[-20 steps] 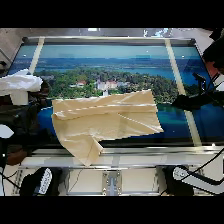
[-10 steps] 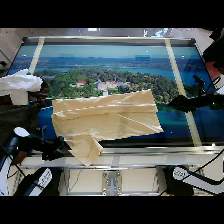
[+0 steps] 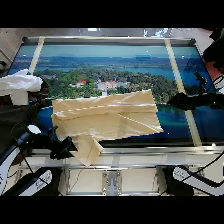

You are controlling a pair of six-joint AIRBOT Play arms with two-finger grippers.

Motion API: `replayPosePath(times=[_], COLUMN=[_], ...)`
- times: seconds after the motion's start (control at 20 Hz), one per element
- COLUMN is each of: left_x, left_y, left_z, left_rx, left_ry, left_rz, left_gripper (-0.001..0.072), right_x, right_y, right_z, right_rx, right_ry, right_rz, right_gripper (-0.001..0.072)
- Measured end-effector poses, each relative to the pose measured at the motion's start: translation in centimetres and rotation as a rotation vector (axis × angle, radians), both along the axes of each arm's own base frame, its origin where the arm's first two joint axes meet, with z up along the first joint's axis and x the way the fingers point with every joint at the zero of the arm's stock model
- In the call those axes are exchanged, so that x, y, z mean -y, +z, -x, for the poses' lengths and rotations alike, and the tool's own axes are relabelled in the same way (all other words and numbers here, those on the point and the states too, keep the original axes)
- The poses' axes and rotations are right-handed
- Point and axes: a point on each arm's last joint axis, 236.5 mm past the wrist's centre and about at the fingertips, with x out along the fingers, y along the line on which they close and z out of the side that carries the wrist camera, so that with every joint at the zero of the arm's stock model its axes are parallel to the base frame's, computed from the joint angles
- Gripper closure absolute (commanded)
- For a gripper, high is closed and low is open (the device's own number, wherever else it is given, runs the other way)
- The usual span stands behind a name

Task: Fold the shirts.

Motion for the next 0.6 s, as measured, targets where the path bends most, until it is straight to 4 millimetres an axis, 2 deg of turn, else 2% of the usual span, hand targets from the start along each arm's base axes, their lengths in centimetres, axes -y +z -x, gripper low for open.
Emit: replayPosePath(times=[0.05,0.15,0.2,0.3,0.35,0.45,0.5,0.55,0.6], left_x=[0.0,0.6,0.6,1.0,1.3,1.7,1.8,1.9,2.0], left_y=[-0.1,-0.1,-0.3,-0.1,0.1,0.3,0.5,0.7,1.0], left_z=[0.0,-0.8,-2.8,-2.2,-2.9,-3.0,-3.2,-3.3,-3.5], left_rx=[0.0,0.024,0.09,0.084,0.106,0.113,0.121,0.128,0.139], left_ry=[-0.001,0.023,0.065,0.036,0.055,0.051,0.055,0.05,0.049], left_rz=[-0.001,0.014,0.01,0.031,0.048,0.067,0.075,0.08,0.085], left_gripper=[0.0387,0.0653,0.0696,0.0695,0.0696,0.0697,0.0697,0.0697,0.0697], right_x=[0.0,-0.1,-0.1,-0.1,-0.1,-0.1,-0.1,-0.1,-0.1], right_y=[0.1,0.4,0.5,0.6,0.6,0.6,0.6,0.7,0.7], right_z=[0.0,0.0,0.0,0.0,0.0,0.0,0.0,0.0,0.0], right_rx=[0.004,0.011,0.014,0.017,0.017,0.018,0.019,0.02,0.02], right_ry=[0.0,0.0,0.0,0.0,0.0,0.0,0.0,-0.001,0.0], right_rz=[0.001,0.002,0.002,0.003,0.004,0.003,0.004,0.004,0.004], right_gripper=[0.0304,0.0304,0.0304,0.0304,0.0304,0.0306,0.0368,0.0474,0.0483])
